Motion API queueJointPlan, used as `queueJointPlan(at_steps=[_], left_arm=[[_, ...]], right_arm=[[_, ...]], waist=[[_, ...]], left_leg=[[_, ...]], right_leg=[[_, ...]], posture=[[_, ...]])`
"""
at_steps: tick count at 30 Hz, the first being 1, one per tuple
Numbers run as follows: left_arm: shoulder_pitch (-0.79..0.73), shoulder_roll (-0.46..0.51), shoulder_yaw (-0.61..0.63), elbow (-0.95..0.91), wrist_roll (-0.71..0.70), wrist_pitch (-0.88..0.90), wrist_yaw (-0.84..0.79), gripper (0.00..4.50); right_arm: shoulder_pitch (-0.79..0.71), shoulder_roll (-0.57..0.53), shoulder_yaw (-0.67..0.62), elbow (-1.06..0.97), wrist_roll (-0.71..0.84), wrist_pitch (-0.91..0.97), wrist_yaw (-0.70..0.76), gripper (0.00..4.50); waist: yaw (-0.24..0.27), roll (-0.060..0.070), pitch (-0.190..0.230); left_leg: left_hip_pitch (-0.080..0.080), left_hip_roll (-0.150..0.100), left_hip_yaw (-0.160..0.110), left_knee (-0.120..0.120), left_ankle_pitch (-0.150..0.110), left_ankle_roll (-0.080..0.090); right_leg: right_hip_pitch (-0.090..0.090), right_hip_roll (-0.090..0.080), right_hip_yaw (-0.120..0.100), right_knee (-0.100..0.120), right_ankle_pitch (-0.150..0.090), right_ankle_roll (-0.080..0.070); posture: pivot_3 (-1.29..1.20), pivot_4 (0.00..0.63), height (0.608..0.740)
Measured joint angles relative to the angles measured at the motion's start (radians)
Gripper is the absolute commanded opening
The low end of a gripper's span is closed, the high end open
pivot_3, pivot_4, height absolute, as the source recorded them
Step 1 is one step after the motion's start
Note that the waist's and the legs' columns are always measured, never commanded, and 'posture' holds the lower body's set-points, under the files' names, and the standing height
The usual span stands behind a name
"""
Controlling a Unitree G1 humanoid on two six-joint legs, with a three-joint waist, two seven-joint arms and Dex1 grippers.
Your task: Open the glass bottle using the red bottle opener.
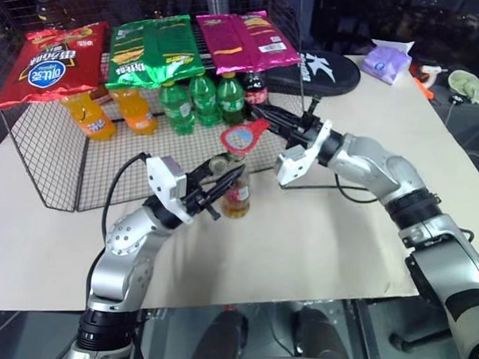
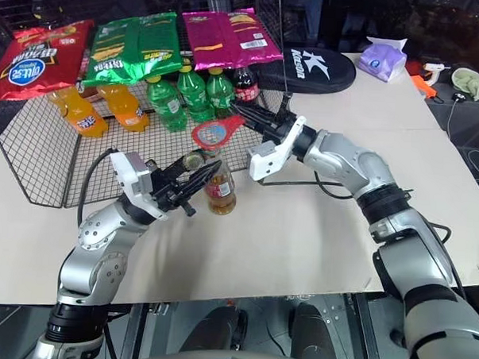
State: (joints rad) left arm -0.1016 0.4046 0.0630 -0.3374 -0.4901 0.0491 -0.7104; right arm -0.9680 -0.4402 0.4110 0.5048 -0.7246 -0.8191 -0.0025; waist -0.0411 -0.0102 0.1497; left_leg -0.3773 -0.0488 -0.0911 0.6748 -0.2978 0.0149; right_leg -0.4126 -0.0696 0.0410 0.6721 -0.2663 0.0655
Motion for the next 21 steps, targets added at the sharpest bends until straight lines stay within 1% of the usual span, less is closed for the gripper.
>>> queueJointPlan(at_steps=[2,7,11,17,21], left_arm=[[0.001,-0.001,0.0,0.0,0.0,-0.002,0.001,1.14],[0.005,-0.004,-0.001,0.0,0.0,-0.008,0.008,1.14],[0.005,-0.01,-0.001,0.0,-0.003,-0.006,0.017,1.14],[0.005,-0.012,0.003,-0.001,-0.004,-0.001,0.021,1.14],[0.006,-0.012,0.005,-0.003,-0.004,0.001,0.021,1.14]], right_arm=[[0.0,0.001,-0.001,0.0,0.013,0.004,0.0,0.26],[0.024,0.019,-0.044,0.009,0.111,0.037,0.028,0.26],[0.113,0.046,-0.078,0.034,0.217,0.101,0.073,0.26],[0.153,0.062,-0.106,0.039,0.278,0.152,0.105,0.26],[0.169,0.067,-0.108,0.033,0.288,0.166,0.115,0.26]], waist=[[0.0,0.0,0.0],[0.0,0.0,0.0],[0.0,0.0,0.0],[-0.001,0.0,0.0],[-0.001,0.0,0.0]], left_leg=[[0.0,0.0,0.0,0.0,0.0,0.0],[0.0,0.0,0.0,0.0,0.0,0.0],[0.0,0.0,0.0,0.0,0.0,0.0],[0.0,0.0,0.0,0.0,0.0,0.0],[0.0,0.0,0.0,0.0,0.0,0.0]], right_leg=[[0.0,0.0,0.0,0.0,0.0,0.0],[0.0,0.0,0.0,0.0,0.0,0.0],[0.0,0.0,0.0,0.0,0.0,0.0],[0.0,0.0,0.0,0.0,0.0,0.0],[0.0,0.0,0.0,0.0,0.0,0.0]], posture=[[0.0,0.15,0.74],[0.0,0.15,0.74],[0.0,0.15,0.74],[0.0,0.15,0.74],[0.0,0.15,0.74]])
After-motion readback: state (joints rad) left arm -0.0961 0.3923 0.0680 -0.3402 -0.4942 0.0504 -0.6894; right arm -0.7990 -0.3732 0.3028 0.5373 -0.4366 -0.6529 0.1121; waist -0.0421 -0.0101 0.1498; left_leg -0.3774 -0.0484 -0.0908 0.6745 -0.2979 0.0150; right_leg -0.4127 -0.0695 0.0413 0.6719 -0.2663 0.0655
